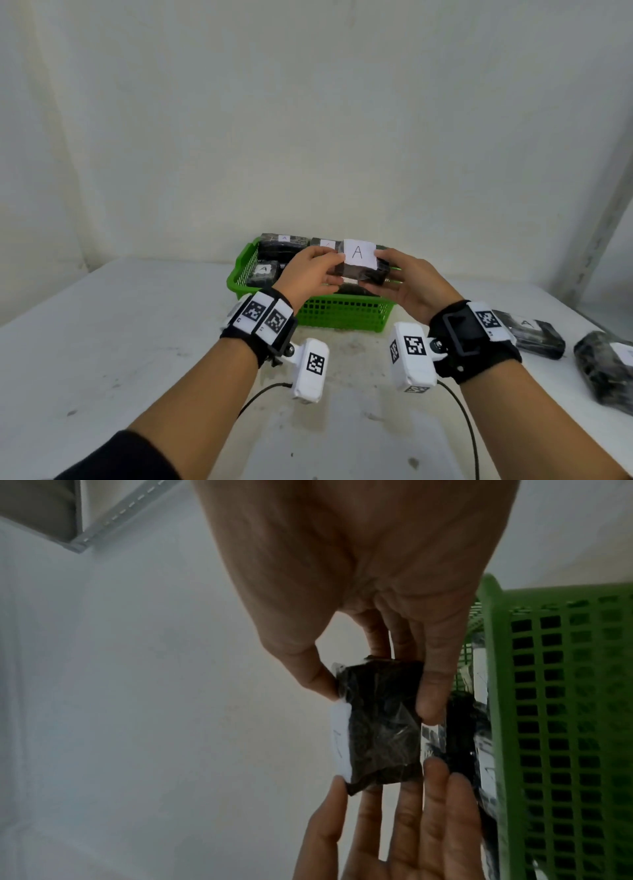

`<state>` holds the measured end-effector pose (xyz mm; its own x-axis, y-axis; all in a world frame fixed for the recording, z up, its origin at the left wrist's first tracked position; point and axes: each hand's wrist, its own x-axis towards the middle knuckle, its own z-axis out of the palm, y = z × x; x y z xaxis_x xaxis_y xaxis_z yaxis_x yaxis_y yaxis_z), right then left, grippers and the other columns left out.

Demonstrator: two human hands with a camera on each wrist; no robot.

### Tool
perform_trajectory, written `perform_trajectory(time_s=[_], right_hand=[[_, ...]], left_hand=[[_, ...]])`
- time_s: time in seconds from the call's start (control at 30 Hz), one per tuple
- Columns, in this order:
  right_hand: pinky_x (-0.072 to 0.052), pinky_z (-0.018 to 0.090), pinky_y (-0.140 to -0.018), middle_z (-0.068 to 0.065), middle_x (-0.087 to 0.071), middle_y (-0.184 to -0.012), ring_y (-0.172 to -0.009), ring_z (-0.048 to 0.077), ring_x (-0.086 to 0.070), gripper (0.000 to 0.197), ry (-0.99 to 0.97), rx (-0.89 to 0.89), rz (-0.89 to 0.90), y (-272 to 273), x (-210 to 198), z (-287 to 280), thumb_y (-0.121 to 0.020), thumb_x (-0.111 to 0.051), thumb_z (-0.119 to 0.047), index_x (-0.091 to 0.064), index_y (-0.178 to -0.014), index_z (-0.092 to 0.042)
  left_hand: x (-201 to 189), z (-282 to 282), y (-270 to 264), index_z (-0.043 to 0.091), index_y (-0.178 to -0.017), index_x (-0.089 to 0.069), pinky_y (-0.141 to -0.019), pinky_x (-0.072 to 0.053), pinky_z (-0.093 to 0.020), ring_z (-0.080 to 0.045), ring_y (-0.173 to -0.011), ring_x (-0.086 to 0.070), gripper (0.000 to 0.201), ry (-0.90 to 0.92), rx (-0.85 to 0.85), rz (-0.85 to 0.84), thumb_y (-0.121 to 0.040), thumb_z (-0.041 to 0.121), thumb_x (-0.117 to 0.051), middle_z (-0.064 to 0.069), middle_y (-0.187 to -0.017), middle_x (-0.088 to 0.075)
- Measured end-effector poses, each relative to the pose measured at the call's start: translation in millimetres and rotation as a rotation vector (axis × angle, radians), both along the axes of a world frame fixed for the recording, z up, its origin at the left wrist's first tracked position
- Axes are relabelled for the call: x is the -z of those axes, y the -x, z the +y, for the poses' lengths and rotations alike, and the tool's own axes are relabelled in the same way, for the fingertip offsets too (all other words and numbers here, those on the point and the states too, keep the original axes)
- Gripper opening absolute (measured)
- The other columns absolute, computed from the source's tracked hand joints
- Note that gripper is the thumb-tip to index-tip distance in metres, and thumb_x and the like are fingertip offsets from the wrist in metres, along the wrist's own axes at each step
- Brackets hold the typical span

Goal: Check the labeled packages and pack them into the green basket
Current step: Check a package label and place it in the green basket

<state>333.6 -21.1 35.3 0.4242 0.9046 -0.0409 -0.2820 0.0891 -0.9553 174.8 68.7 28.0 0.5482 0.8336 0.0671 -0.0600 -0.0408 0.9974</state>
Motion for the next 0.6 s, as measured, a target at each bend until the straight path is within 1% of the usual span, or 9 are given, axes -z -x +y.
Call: perform_trajectory(time_s=[0.07, 0.13, 0.2, 0.3, 0.33, 0.4, 0.47, 0.53, 0.6], right_hand=[[-0.066, 0.032, -0.067, 0.017, -0.067, -0.099, -0.09, 0.035, -0.069, 0.019, 0.015, 0.036, -0.024, -11.1, -4.3, 13.5, -0.098, -0.067, -0.012, -0.068, -0.109, 0.003], [-0.065, 0.031, -0.065, 0.018, -0.066, -0.101, -0.088, 0.031, -0.069, 0.022, 0.044, 0.062, -0.056, -23.4, -7.8, 30.5, -0.097, -0.068, -0.013, -0.066, -0.112, 0.004], [-0.065, 0.032, -0.065, 0.017, -0.065, -0.105, -0.089, 0.03, -0.068, 0.026, 0.069, 0.075, -0.074, -35.4, -10.9, 49.2, -0.097, -0.068, -0.012, -0.065, -0.116, 0.005], [-0.065, 0.034, -0.065, 0.015, -0.063, -0.103, -0.096, 0.033, -0.067, 0.027, 0.136, 0.092, -0.103, -50.3, -16.7, 77.1, -0.097, -0.068, -0.011, -0.063, -0.12, 0.004], [-0.065, 0.035, -0.064, 0.015, -0.061, -0.101, -0.097, 0.033, -0.066, 0.025, 0.167, 0.103, -0.117, -55.4, -18.1, 86.4, -0.097, -0.068, -0.01, -0.063, -0.118, 0.003], [-0.063, 0.039, -0.063, 0.015, -0.061, -0.099, -0.095, 0.034, -0.066, 0.021, 0.243, 0.13, -0.171, -65.9, -20.5, 105.1, -0.095, -0.07, -0.01, -0.064, -0.11, 0.001], [-0.06, 0.041, -0.063, 0.018, -0.065, -0.097, -0.089, 0.033, -0.067, 0.018, 0.325, 0.148, -0.251, -75.7, -21.1, 120.7, -0.092, -0.074, -0.012, -0.065, -0.101, 0.001], [-0.061, 0.041, -0.065, 0.019, -0.068, -0.091, -0.079, 0.031, -0.068, 0.019, 0.394, 0.149, -0.336, -83.0, -19.5, 132.7, -0.091, -0.076, -0.014, -0.064, -0.093, 0.001], [-0.062, 0.04, -0.066, 0.019, -0.068, -0.086, -0.073, 0.03, -0.068, 0.022, 0.437, 0.16, -0.39, -87.2, -16.9, 140.6, -0.092, -0.075, -0.015, -0.062, -0.085, 0.0]], left_hand=[[-8.1, 14.7, -13.8, 0.006, -0.124, -0.055, -0.086, -0.058, -0.041, -0.034, -0.091, -0.068, 0.034, -0.008, 0.023, 0.081, -0.096, 0.025, -0.059, -0.02, -0.112, -0.067], [-16.1, 30.6, -28.8, 0.004, -0.124, -0.052, -0.088, -0.057, -0.042, -0.036, -0.097, -0.068, 0.036, -0.007, 0.039, 0.152, -0.098, 0.027, -0.056, -0.022, -0.113, -0.066], [-23.3, 47.4, -43.0, 0.004, -0.123, -0.051, -0.088, -0.055, -0.041, -0.034, -0.094, -0.066, 0.033, 0.025, 0.036, 0.193, -0.099, 0.027, -0.054, -0.022, -0.109, -0.065], [-30.7, 74.6, -60.4, 0.005, -0.12, -0.055, -0.076, -0.056, -0.036, -0.029, -0.081, -0.066, 0.03, 0.081, 0.008, 0.237, -0.096, 0.024, -0.056, -0.02, -0.095, -0.066], [-32.3, 83.3, -65.3, 0.006, -0.117, -0.056, -0.072, -0.057, -0.035, -0.028, -0.078, -0.066, 0.029, 0.092, 0.004, 0.252, -0.095, 0.024, -0.058, -0.019, -0.092, -0.067], [-33.7, 99.3, -73.9, 0.007, -0.111, -0.059, -0.069, -0.058, -0.034, -0.029, -0.075, -0.068, 0.025, 0.107, 0.0, 0.281, -0.092, 0.023, -0.06, -0.02, -0.092, -0.07], [-31.5, 113.5, -81.5, 0.007, -0.104, -0.06, -0.071, -0.059, -0.037, -0.03, -0.073, -0.069, 0.02, 0.116, 0.0, 0.319, -0.091, 0.022, -0.061, -0.021, -0.088, -0.071], [-25.9, 124.4, -88.0, 0.007, -0.095, -0.059, -0.077, -0.06, -0.041, -0.031, -0.072, -0.069, 0.014, 0.128, 0.007, 0.35, -0.092, 0.02, -0.061, -0.021, -0.082, -0.071], [-19.0, 133.8, -94.2, 0.007, -0.09, -0.057, -0.081, -0.059, -0.043, -0.033, -0.075, -0.069, 0.014, 0.135, 0.016, 0.372, -0.093, 0.02, -0.06, -0.021, -0.081, -0.07]])
